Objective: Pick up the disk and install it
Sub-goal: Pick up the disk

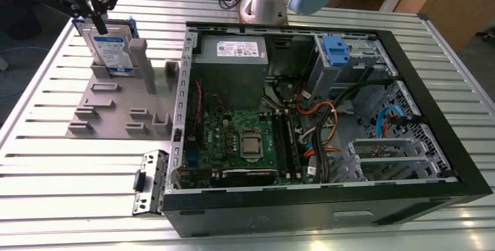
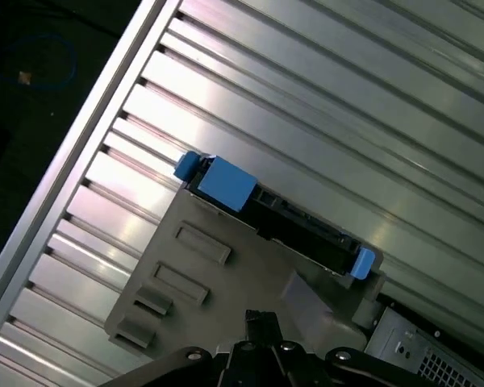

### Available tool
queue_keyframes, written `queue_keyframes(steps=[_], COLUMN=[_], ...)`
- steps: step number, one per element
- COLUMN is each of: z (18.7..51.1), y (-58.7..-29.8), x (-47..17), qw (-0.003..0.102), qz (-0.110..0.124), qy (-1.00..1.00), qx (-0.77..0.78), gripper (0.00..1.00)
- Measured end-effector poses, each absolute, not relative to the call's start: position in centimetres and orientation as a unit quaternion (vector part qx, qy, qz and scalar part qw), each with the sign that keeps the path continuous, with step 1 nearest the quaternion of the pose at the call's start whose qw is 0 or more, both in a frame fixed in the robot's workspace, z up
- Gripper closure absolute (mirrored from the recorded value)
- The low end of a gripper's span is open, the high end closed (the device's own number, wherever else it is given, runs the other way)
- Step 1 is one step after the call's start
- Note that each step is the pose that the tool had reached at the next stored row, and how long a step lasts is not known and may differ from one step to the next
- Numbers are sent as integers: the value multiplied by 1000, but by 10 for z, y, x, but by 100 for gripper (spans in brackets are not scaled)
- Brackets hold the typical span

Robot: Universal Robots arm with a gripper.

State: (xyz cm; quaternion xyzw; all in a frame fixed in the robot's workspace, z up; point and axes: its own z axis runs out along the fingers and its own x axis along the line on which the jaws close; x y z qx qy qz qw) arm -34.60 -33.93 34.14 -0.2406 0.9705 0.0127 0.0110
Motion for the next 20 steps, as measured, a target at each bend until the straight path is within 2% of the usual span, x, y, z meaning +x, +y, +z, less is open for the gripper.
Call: queue_keyframes(steps=[20], z=[341], y=[-339], x=[-346], qw=[10], qz=[14], qy=[946], qx=[-325], gripper=[90])
